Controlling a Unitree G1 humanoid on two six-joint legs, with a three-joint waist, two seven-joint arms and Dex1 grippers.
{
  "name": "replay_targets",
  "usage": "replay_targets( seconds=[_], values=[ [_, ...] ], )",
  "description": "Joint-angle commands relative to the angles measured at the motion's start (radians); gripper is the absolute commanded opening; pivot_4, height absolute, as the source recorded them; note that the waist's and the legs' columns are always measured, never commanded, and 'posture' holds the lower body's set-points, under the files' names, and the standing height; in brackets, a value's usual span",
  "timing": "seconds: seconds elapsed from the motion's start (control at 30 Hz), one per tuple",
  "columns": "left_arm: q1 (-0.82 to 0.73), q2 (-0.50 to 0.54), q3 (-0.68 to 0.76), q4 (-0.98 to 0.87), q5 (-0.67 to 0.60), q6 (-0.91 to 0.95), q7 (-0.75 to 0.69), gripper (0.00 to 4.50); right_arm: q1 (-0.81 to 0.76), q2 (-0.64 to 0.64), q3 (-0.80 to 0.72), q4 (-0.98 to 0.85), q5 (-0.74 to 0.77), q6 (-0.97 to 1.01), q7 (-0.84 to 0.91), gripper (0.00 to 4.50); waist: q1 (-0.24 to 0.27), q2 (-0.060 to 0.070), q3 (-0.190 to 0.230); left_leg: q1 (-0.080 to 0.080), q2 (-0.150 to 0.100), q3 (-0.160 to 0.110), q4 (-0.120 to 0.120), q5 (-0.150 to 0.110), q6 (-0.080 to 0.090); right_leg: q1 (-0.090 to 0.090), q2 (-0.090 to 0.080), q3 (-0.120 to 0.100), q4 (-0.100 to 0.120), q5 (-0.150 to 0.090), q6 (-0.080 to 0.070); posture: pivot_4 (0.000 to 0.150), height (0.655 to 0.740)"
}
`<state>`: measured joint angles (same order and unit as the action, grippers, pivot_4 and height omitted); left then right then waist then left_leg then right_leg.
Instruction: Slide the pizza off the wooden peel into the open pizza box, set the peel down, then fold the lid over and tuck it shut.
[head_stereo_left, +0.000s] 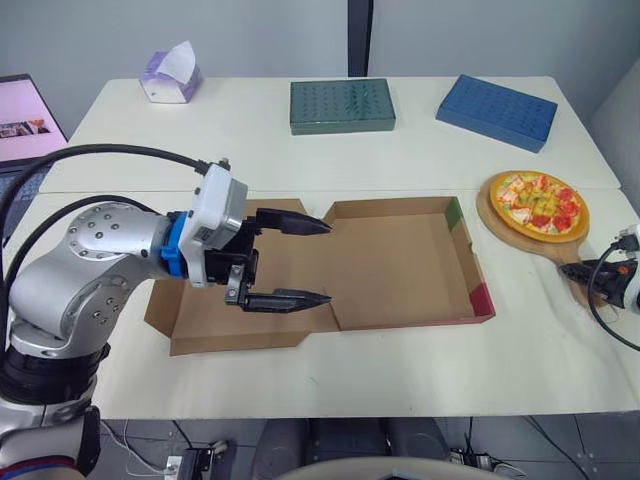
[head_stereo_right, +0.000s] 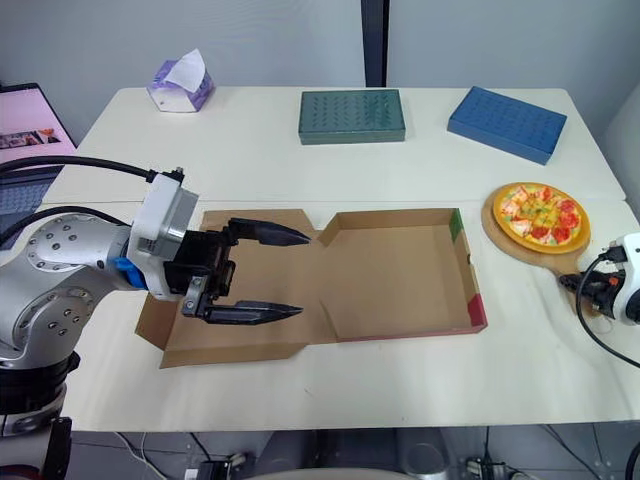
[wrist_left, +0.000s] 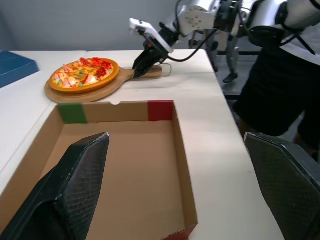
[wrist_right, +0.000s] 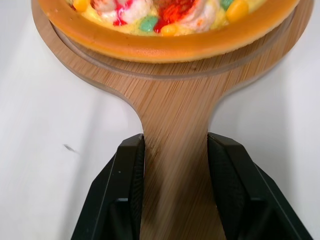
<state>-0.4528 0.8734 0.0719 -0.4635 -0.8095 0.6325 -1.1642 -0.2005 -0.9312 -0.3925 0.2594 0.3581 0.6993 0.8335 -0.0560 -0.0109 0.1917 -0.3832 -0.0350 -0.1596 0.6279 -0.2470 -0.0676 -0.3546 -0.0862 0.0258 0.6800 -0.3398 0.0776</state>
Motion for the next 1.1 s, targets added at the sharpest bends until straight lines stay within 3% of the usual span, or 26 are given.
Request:
replay_targets(
  seconds=[0.03,0.43,0.9,1.1],
  values=[
    [0.0,0.018,0.05,-0.004,-0.016,0.008,0.014,4.5,-0.038,-0.035,-0.103,-0.094,0.061,-0.021,0.008,1.58,0.004,0.002,0.001,0.0,0.0,0.0,0.0,0.0,0.0,0.0,0.0,0.0,0.0,0.0,0.0,0.15,0.74],
    [0.028,0.041,0.09,0.015,-0.003,0.008,0.021,4.5,-0.063,-0.09,-0.099,-0.151,0.069,-0.076,0.076,1.58,0.014,0.005,0.003,-0.001,-0.001,0.0,0.0,0.0,0.0,-0.002,-0.001,0.001,0.0,0.0,0.0,0.15,0.74],
    [0.064,0.08,0.137,0.045,0.011,0.006,0.039,4.5,-0.213,-0.219,0.089,-0.274,0.085,-0.09,0.312,1.58,0.006,0.006,0.003,-0.002,-0.001,0.005,0.0,0.0,0.001,-0.005,-0.001,0.006,0.0,0.001,0.002,0.15,0.74],
    [0.095,0.085,0.147,0.025,0.009,0.0,0.04,4.5,-0.21,-0.228,0.159,-0.33,0.06,-0.141,0.377,1.58,0.007,0.006,0.003,-0.012,-0.001,0.007,0.001,0.0,0.001,-0.016,-0.001,0.008,0.002,0.002,0.003,0.15,0.74]
  ],
)
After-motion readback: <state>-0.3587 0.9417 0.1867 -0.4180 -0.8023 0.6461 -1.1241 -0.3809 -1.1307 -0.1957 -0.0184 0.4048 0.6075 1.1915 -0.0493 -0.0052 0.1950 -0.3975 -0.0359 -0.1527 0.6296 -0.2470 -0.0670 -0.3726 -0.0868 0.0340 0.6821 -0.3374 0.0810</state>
